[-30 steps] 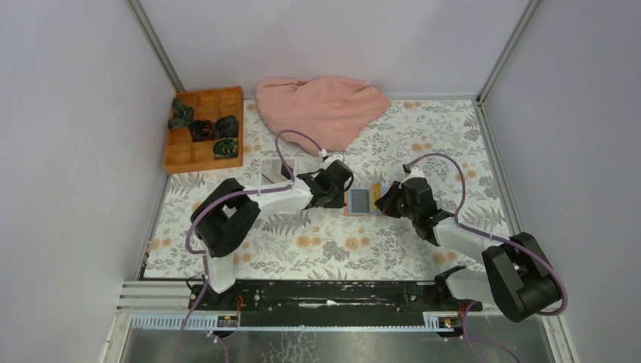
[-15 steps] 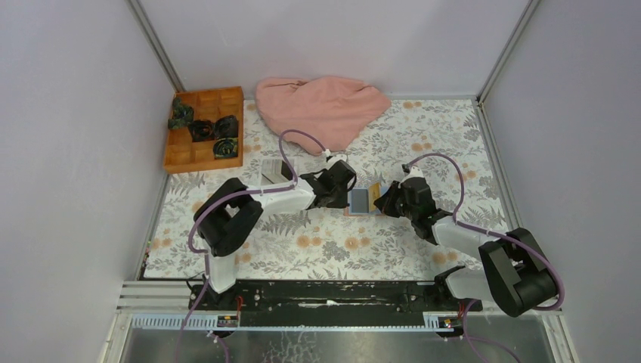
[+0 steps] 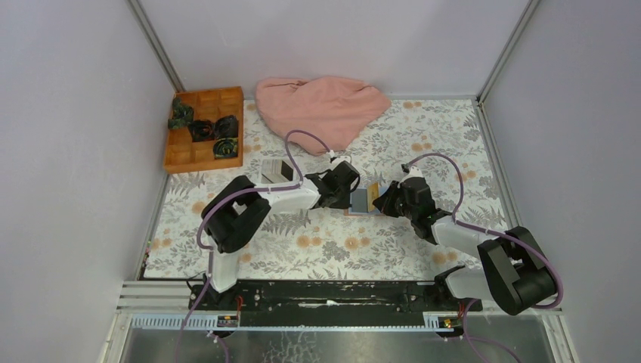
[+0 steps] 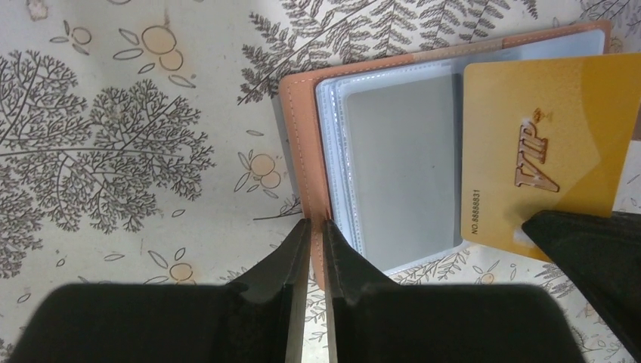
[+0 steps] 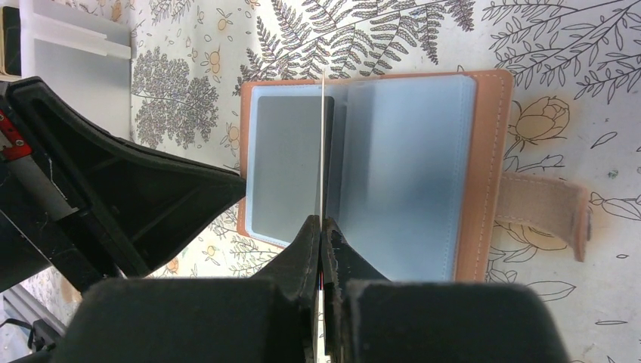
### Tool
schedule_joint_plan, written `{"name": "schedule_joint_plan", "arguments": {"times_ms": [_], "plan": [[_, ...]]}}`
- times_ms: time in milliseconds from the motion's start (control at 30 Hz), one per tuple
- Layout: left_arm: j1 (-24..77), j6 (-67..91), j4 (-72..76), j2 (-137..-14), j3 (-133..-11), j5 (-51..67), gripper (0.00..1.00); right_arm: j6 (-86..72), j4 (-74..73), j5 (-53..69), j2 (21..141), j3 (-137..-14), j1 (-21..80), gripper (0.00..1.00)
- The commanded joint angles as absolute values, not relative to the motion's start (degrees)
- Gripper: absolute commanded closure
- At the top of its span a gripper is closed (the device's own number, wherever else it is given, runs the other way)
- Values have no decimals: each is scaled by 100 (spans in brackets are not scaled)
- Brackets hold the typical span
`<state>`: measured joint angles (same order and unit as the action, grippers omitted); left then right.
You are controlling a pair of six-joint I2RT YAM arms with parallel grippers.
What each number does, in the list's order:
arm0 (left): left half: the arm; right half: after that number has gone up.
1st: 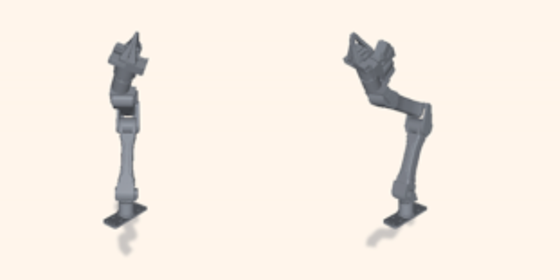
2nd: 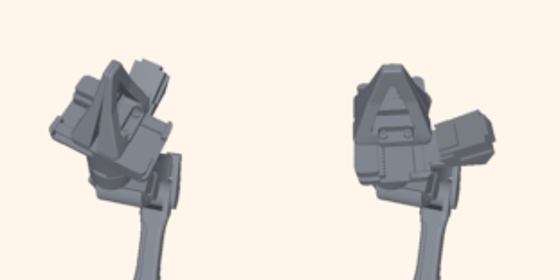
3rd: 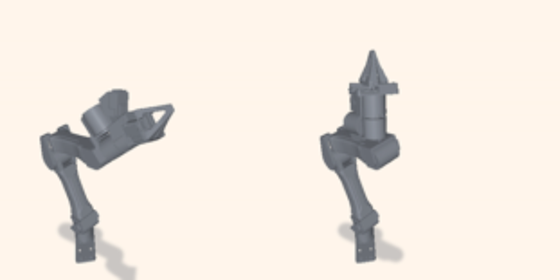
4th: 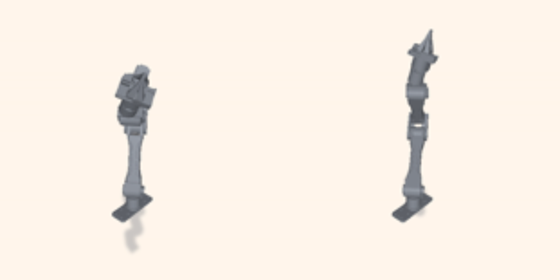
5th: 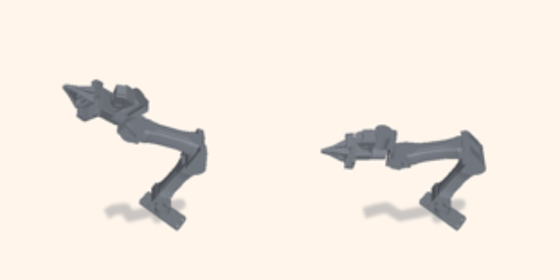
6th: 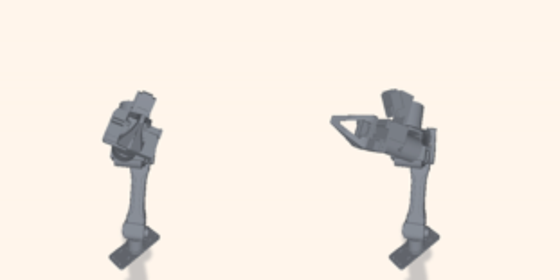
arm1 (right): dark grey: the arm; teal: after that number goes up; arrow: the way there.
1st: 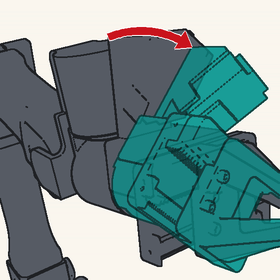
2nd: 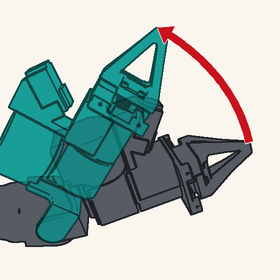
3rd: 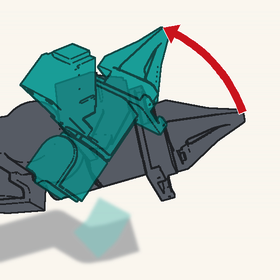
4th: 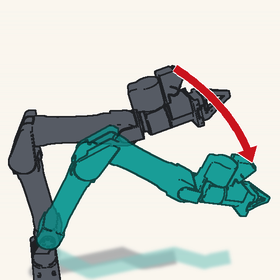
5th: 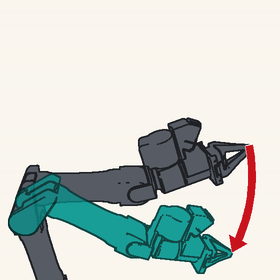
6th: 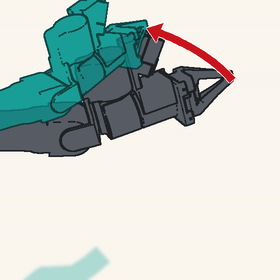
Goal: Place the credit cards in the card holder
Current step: Insert the credit card into the card holder.
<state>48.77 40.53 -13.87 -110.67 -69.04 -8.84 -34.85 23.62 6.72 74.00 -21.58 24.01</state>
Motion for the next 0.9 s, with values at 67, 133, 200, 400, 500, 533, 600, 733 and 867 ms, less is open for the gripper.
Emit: {"name": "schedule_joint_plan", "arguments": {"times_ms": [67, 133, 200, 400, 500, 533, 600, 733, 867], "plan": [[4913, 3937, -1318, -11251, -7146, -1004, 83, -3548, 2608, 721, 7337, -2246, 2416, 100], [4924, 3942, -1319, -11272, -7140, -1003, 84, -3549, 2566, 708, 7314, -2241, 2422, 100], [4927, 3946, -1318, -11276, -7124, -998, 84, -3555, 2517, 688, 7305, -2239, 2420, 100], [4952, 3946, -1374, -11244, -7123, -1060, 84, -3618, 2474, 581, 7301, -2179, 2420, 100], [4961, 3946, -1380, -11224, -7107, -1072, 84, -3675, 2487, 487, 7224, -2125, 2417, 100], [4974, 3946, -1380, -11230, -7095, -1079, 85, -3700, 2494, 443, 7203, -2112, 2417, 100], [4984, 3963, -1380, -11253, -7088, -1083, 85, -3731, 2463, 384, 7186, -2118, 2420, 100], [5014, 3973, -1375, -11285, -7088, -1084, 85, -3768, 2394, 369, 7247, -2132, 2419, 100], [5027, 3965, -1380, -11293, -7087, -1102, 86, -3826, 2464, 443, 7356, -2111, 2422, 100]]}}
